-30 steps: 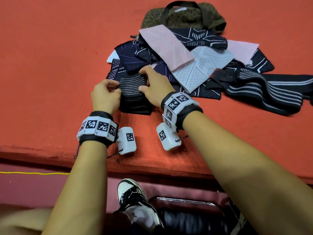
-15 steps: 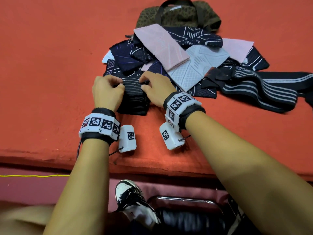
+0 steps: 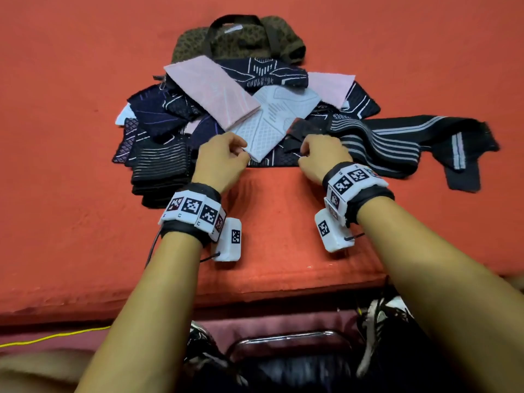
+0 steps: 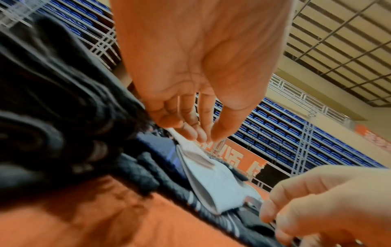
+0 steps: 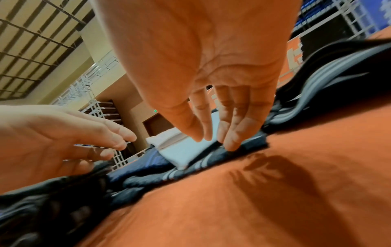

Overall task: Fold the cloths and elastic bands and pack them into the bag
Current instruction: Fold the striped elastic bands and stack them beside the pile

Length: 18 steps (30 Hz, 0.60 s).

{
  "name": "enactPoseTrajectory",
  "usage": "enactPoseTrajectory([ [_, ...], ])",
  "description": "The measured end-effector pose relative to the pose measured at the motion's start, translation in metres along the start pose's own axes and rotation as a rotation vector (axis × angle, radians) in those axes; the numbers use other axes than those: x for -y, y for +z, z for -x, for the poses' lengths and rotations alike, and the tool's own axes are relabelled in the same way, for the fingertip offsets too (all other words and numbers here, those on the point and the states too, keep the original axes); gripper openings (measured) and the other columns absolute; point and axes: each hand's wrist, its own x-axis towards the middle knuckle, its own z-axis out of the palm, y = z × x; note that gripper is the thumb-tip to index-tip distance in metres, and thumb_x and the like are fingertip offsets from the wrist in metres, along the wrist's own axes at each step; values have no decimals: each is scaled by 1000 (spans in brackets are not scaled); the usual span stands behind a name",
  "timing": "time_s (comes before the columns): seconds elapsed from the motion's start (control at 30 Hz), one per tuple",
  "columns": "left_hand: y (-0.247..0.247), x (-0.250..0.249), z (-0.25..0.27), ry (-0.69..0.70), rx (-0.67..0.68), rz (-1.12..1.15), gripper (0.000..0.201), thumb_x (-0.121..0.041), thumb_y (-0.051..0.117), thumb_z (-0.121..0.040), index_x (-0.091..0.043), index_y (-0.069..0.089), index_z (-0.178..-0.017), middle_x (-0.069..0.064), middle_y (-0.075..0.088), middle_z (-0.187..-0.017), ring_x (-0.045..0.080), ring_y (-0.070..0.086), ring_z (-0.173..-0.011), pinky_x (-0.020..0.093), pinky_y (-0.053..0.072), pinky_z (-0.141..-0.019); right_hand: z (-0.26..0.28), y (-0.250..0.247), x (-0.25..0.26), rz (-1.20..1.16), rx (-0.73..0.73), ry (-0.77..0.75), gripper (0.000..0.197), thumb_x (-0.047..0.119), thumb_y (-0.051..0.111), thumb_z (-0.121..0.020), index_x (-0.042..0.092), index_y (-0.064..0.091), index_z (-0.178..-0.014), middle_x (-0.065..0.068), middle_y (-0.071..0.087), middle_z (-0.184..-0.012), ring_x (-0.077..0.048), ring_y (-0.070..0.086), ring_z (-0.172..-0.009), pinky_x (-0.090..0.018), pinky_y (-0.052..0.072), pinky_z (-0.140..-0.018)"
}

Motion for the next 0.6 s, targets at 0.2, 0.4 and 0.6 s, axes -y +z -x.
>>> enactPoseTrajectory([
  [0.2, 39, -19, 8, 36, 256, -92, 31, -17, 64, -87, -16, 65, -118, -2, 66, -109, 14, 60, -96, 20, 41, -89, -1, -26, -48, 8, -154, 137, 26, 19, 54, -87, 12, 63, -110, -16, 53, -124, -39, 56, -106, -42, 49, -87],
  [0.4, 53, -29, 11, 9, 367, -111, 39, -18, 64, -90, -17, 60, -129, 4, 63, -127, 19, 60, -114, 25, 42, -98, 4, -27, -74, -24, -132, 169, 43, 16, 56, -86, 20, 53, -129, -13, 39, -134, -38, 49, -116, -42, 48, -90],
  [0.6, 56, -34, 13, 14, 393, -110, 40, -19, 63, -91, -17, 58, -131, 5, 61, -130, 19, 58, -117, 29, 44, -101, 6, -16, -77, 42, -32, 107, 64, 11, 57, -86, 36, 36, -142, -11, 37, -134, -36, 45, -120, -43, 49, -83],
])
